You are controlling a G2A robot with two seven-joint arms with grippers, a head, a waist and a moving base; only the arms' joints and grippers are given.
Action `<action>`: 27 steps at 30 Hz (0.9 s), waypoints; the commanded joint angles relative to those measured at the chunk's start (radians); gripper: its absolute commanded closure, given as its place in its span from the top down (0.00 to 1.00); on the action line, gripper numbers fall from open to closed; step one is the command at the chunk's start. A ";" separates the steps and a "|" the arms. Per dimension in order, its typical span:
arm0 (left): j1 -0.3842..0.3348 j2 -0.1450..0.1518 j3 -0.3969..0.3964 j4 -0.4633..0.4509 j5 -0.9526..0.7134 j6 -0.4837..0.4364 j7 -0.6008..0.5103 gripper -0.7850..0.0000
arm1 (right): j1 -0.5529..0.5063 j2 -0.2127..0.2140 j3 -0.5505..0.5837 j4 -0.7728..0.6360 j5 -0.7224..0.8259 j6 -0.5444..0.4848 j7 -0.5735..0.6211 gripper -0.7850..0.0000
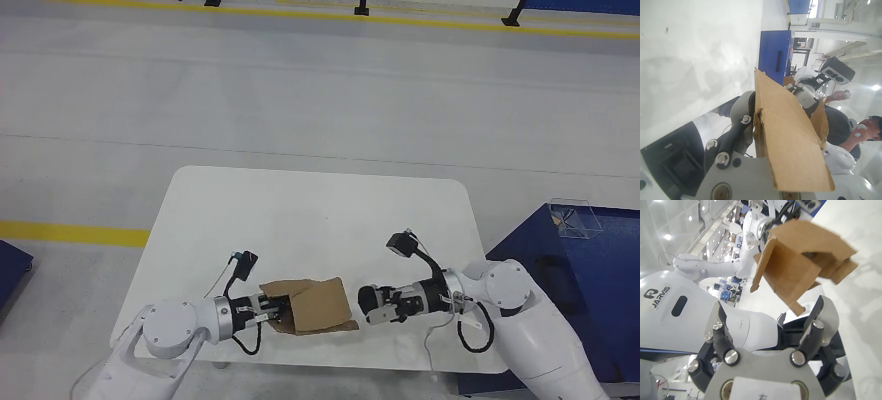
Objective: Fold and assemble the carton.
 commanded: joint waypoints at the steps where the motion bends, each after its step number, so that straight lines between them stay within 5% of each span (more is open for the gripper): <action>1: -0.029 -0.008 0.005 0.051 -0.180 0.058 -0.001 0.00 | -0.024 0.008 0.055 0.013 -0.009 -0.032 -0.041 1.00; 9: -0.148 -0.042 0.063 0.268 -0.526 0.270 -0.029 0.00 | -0.099 0.031 0.187 0.023 -0.028 -0.016 -0.111 1.00; 17: -0.134 -0.042 0.070 0.244 -0.510 0.243 0.000 0.00 | -0.103 0.031 0.168 -0.007 -0.097 -0.012 -0.123 1.00; 27: -0.111 -0.048 0.125 0.203 -0.508 0.160 -0.001 0.00 | -0.082 0.010 0.081 0.018 -0.323 0.005 -0.384 1.00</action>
